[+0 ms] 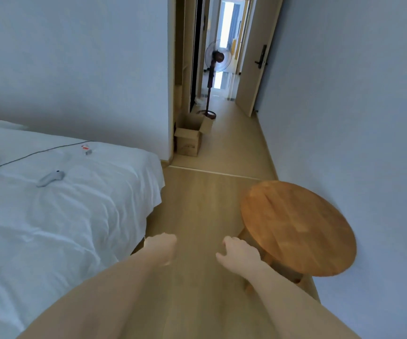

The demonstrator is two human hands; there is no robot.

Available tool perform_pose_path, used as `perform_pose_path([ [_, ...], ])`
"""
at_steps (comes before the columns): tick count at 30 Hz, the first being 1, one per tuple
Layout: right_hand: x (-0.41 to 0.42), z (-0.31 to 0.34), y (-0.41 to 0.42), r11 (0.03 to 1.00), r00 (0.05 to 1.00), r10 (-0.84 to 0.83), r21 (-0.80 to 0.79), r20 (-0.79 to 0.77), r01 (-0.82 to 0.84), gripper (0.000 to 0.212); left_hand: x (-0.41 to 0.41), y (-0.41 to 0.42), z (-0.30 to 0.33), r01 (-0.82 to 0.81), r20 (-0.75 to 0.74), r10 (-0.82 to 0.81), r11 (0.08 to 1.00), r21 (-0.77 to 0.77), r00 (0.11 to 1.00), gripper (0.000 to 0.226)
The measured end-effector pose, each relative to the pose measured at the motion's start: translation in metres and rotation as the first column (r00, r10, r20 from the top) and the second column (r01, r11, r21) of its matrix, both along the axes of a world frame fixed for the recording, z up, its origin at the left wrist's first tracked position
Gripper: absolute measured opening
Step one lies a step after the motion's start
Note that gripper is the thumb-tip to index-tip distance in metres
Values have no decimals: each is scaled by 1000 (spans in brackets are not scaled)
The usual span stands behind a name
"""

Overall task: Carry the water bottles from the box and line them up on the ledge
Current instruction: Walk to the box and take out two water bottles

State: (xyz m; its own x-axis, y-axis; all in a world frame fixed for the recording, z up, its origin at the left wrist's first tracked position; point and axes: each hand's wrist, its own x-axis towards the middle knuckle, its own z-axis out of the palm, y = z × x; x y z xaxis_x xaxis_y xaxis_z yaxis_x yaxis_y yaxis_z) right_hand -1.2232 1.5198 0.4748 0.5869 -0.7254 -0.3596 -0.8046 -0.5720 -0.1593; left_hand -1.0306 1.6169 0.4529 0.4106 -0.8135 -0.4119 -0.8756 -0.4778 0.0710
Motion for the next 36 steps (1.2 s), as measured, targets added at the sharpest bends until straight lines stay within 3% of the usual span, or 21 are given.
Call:
perform_pose_path([
  [6, 74, 14, -109, 996, 996, 85, -11, 18, -85, 45, 73, -106, 12, -128, -14, 128, 991, -25, 992, 32],
  [12, 149, 4, -225, 994, 992, 94, -65, 79, -89, 39, 138, -227, 2, -84, 12, 84, 996, 6, 996, 22],
  [16, 204, -4, -311, 995, 996, 76, -69, 54, -72, 40, 197, -319, 0, -83, -80, 83, 997, -2, 993, 25],
  [23, 287, 3, -459, 1000, 1000, -16, -7, -7, 16, 44, 296, -480, 17, -65, -115, 63, 998, -17, 991, 28],
  [31, 345, -16, -612, 994, 996, -43, 101, -77, 51, 44, 345, -628, -4, -6, -116, 22, 991, 133, 993, 29],
  [36, 384, -24, -738, 992, 994, -28, 123, -108, 41, 45, 382, -739, -1, -67, -109, 81, 990, 124, 991, 39],
])
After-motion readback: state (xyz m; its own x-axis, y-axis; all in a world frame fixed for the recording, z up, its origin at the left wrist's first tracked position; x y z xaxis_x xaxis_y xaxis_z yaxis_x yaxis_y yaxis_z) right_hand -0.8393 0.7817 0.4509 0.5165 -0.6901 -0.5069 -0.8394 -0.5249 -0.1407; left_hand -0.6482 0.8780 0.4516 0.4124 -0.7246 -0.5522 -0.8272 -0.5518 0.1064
